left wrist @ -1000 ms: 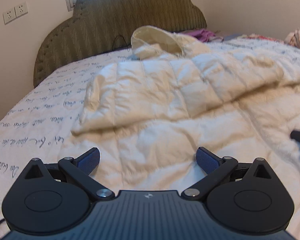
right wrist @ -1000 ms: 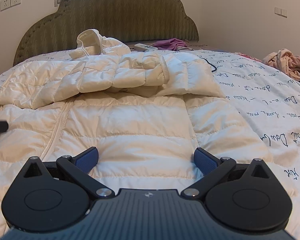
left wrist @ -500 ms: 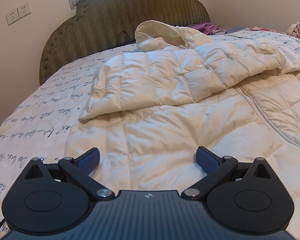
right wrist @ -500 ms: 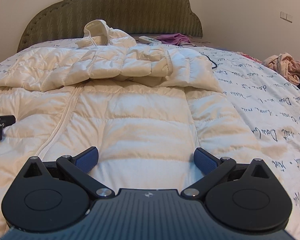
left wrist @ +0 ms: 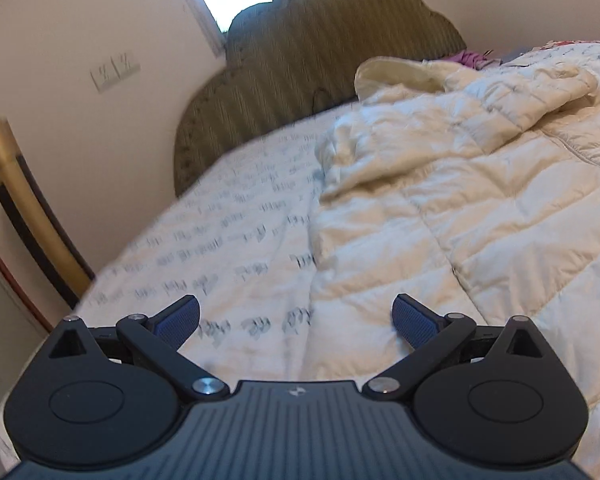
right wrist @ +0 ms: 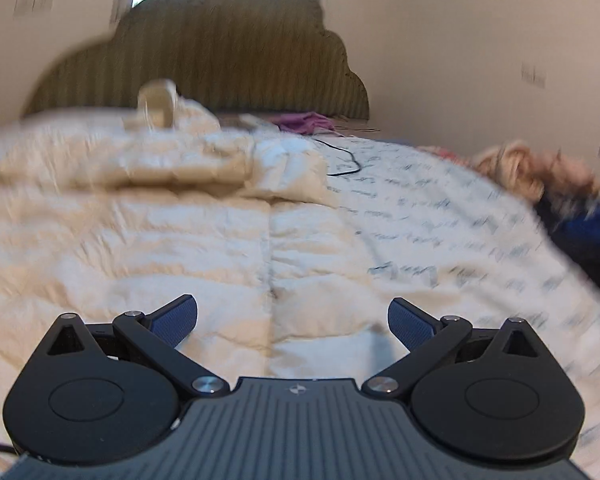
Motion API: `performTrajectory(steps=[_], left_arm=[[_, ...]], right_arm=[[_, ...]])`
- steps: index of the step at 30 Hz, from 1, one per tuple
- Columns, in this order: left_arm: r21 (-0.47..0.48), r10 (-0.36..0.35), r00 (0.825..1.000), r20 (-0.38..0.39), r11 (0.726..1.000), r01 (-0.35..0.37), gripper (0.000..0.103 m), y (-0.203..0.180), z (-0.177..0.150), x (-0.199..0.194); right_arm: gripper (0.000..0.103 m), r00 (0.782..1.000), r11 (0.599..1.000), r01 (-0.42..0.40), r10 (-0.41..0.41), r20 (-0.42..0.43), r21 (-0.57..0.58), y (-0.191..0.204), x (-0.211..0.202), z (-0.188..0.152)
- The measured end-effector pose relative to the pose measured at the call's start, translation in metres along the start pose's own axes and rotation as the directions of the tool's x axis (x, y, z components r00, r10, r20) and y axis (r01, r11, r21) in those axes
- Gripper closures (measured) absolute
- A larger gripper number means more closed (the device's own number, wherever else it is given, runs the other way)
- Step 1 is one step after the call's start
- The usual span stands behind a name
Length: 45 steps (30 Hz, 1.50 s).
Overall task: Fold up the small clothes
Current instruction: 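Move both grippers along the jacket body to its hem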
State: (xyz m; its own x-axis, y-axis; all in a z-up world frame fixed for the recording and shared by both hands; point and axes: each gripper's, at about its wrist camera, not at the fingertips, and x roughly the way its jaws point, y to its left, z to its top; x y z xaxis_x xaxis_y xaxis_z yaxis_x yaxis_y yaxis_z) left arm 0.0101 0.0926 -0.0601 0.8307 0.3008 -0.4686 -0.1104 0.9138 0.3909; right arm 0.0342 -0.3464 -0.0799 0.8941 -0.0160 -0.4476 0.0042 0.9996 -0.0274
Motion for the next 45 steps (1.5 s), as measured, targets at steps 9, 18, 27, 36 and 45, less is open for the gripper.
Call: performTrajectory(steps=[9, 18, 27, 36, 45], left_arm=[[-0.126, -0.02, 0.999, -0.032, 0.992, 0.016, 0.0, 0.039, 0.008, 0.006], [-0.021, -0.09, 0.996, -0.017, 0.996, 0.09, 0.0, 0.026, -0.009, -0.006], [-0.024, -0.089, 0.996, -0.023, 0.996, 0.088, 0.0, 0.019, -0.011, -0.016], [-0.092, -0.153, 0.987, -0.049, 0.985, 0.148, 0.0, 0.029, -0.017, -0.031], [-0.179, -0.308, 0.947, -0.087, 0.94, 0.29, 0.0, 0.048, -0.034, -0.053]], right_arm=[[0.0, 0.997, 0.997, 0.074, -0.074, -0.001, -0.029, 0.007, -0.03, 0.003], [0.0, 0.996, 0.999, -0.039, 0.036, -0.084, -0.028, -0.001, -0.048, -0.026], [0.0, 0.991, 0.988, -0.066, 0.081, -0.107, 0.136, -0.027, -0.074, -0.036], [0.0, 0.968, 0.921, -0.175, 0.226, -0.11, 0.348, -0.051, -0.093, -0.051], [0.016, 0.935, 0.853, -0.276, 0.345, -0.082, 0.442, -0.056, -0.111, -0.062]])
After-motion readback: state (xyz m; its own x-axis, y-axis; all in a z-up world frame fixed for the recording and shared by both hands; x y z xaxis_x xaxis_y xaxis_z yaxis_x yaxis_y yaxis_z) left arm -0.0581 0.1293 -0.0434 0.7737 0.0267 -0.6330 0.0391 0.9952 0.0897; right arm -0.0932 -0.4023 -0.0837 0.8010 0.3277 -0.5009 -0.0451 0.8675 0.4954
